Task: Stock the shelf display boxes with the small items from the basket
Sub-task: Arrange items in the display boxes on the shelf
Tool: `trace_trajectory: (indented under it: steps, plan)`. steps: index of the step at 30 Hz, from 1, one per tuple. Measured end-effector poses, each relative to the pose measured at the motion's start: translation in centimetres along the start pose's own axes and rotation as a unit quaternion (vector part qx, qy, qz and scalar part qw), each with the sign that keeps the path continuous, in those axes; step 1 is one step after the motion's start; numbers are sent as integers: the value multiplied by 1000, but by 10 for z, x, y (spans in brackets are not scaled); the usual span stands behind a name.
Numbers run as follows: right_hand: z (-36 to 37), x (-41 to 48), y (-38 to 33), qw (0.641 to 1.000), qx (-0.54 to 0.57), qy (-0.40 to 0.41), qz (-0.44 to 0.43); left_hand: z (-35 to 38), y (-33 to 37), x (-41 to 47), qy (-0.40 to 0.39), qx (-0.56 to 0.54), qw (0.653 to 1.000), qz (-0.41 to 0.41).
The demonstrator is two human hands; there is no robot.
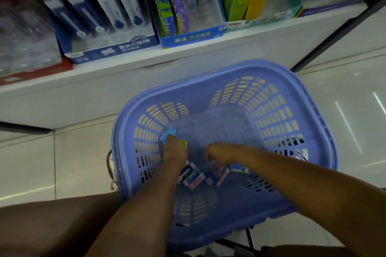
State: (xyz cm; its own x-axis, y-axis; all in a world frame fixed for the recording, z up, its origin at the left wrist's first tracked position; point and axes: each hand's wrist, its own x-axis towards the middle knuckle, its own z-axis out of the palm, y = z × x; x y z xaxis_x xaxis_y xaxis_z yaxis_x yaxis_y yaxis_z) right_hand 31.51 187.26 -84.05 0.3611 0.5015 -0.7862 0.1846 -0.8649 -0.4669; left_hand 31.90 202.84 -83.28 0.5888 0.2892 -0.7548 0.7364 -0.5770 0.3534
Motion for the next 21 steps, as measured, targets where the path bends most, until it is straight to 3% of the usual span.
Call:
trace_trajectory:
  steps: [5,9,12,15,19,21]
  plan:
    - [20,5,-7,994,-104,-32,-16,-12,25,0,-80,140,986,52]
    - [23,7,-20,996,-68,-62,22,-18,40,2,-111,4,993,42]
    - [16,1,-23,997,26,-35,66,-27,52,-5,-129,-74,988,38]
    - [-8,-15,-14,987,130,79,50,-36,67,-16,-136,-98,983,71]
    - [-61,-63,1,917,386,101,30,-42,92,-40,-193,-144,964,113]
    - [-86,-95,10,891,435,131,13,-44,108,-55,-237,-165,946,146]
